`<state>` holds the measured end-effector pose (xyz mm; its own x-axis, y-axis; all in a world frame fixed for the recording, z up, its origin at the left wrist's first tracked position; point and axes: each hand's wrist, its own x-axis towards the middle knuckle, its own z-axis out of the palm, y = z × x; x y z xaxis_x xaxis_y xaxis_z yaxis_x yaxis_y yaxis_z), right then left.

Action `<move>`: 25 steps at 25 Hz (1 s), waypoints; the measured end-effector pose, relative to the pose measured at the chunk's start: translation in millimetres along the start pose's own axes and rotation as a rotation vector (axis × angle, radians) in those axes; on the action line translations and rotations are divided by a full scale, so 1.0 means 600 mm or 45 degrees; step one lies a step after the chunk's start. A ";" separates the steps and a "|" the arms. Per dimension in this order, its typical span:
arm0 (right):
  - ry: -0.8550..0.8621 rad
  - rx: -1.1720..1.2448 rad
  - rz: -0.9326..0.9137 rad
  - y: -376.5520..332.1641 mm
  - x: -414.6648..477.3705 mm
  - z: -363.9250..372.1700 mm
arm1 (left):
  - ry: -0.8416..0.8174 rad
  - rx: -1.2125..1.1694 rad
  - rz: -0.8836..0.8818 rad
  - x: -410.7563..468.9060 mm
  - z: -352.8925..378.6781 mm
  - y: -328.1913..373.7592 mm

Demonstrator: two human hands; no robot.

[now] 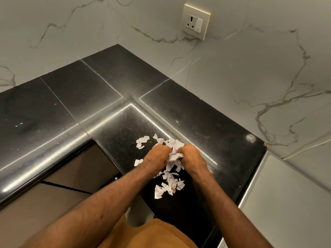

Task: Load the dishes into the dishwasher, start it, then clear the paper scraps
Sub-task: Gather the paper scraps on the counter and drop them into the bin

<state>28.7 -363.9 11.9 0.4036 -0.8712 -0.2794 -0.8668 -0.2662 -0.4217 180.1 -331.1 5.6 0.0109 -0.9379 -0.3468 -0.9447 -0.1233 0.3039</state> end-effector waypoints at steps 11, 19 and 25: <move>0.067 -0.080 -0.042 -0.124 0.013 -0.039 | 0.220 -0.156 -0.078 -0.049 -0.092 -0.080; -0.173 -0.125 -0.248 -0.313 0.031 0.078 | 0.216 -0.391 -0.440 -0.175 -0.092 -0.263; -0.515 -0.334 -0.277 -0.450 0.035 0.220 | 0.124 -0.465 -0.682 -0.274 -0.034 -0.399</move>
<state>310.2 -256.0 5.9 0.6185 -0.5691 -0.5419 -0.7735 -0.5627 -0.2918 411.4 -154.1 7.7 0.4950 -0.7387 -0.4575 -0.6283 -0.6680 0.3988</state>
